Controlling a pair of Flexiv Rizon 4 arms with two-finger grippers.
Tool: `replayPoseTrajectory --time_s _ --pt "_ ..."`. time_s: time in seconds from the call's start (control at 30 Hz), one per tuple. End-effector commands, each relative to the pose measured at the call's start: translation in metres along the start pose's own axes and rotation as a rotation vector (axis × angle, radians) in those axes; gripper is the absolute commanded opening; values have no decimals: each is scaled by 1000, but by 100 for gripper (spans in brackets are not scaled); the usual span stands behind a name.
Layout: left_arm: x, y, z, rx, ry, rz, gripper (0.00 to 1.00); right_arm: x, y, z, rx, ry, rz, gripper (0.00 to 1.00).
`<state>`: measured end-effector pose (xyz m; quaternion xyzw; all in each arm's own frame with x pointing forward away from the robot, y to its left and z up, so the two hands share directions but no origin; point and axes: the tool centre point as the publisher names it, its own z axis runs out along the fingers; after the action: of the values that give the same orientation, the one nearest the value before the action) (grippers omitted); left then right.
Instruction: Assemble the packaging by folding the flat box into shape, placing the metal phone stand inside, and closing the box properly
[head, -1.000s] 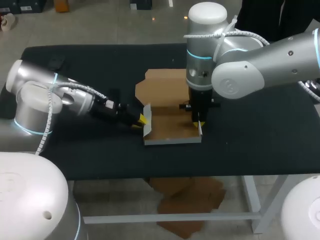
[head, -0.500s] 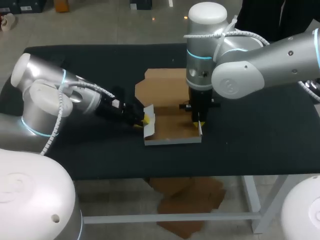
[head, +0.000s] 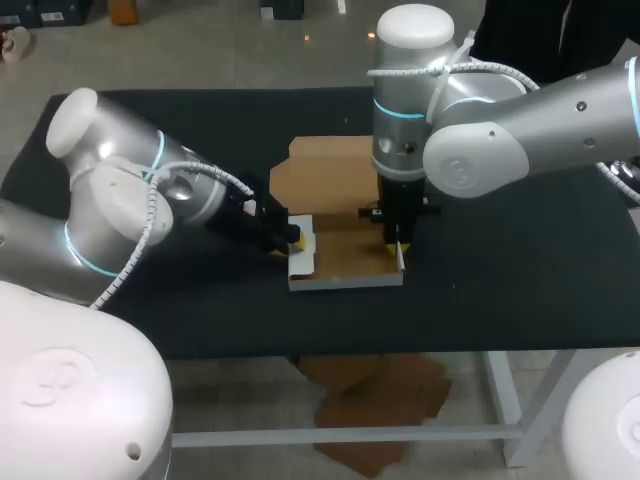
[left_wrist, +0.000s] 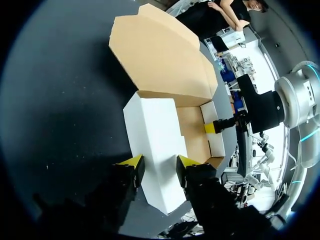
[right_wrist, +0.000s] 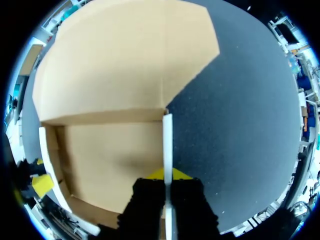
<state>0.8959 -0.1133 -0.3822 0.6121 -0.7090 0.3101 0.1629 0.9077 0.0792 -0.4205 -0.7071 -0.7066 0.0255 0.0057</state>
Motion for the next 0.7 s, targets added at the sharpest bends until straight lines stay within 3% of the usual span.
replayPoseTrajectory --time_s 0.03,0.7 --pt "4 -3 6 -21 -148 0 46 1 0 0 1 -2 0 0" --pt "-6 -3 10 -59 -415 -26 40 1 0 0 1 -2 0 0"
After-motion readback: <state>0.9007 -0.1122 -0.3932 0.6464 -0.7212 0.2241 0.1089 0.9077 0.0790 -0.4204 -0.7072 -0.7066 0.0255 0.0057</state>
